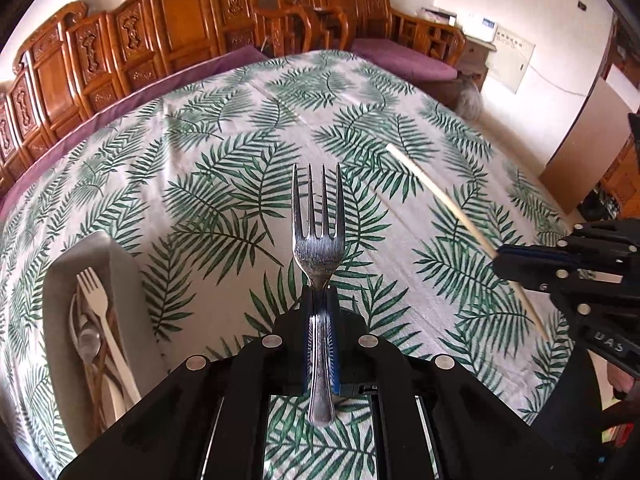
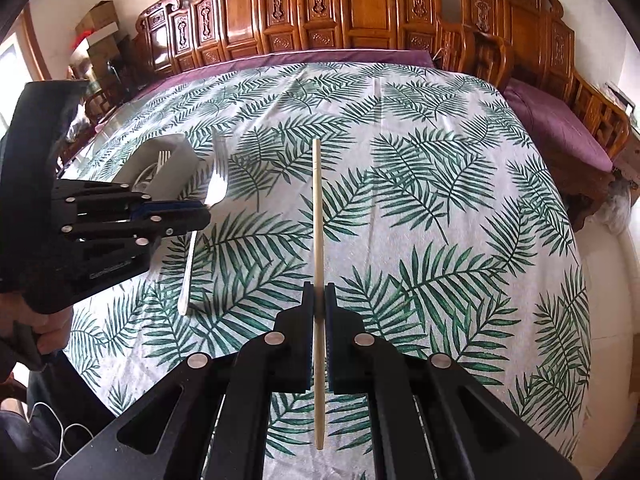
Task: Organize utensils
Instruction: 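Lift the metal fork with the left tool and carry it toward the grey tray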
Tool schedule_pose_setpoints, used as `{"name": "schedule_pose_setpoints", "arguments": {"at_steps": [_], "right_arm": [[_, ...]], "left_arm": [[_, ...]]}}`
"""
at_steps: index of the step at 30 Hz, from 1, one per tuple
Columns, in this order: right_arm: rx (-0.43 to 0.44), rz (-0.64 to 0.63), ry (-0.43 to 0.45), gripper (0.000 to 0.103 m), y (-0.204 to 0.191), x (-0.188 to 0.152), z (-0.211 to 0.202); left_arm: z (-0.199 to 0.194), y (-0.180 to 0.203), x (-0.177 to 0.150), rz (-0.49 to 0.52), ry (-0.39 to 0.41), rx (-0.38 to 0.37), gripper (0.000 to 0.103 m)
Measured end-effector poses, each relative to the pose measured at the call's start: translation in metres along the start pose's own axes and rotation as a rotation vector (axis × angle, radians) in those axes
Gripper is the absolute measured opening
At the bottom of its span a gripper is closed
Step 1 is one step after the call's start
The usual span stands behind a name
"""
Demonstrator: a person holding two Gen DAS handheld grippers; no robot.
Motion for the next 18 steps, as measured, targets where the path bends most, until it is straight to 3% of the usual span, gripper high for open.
{"name": "schedule_pose_setpoints", "arguments": {"at_steps": [18], "right_arm": [[0.003, -0.049, 0.017, 0.006, -0.033, 0.020, -0.006]], "left_arm": [[-0.069, -0.020, 0.000, -0.081, 0.150, -0.057, 0.006]]}}
Point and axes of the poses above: each gripper's, at about its wrist camera, not at the fingertips, and z roughly the way its jaws point, y to its right, x to its top, the point moved 4 cm from there along z, roughly the way its jaws point, and after that the axes turned 15 degrees about -z, right-handed, at the moved point
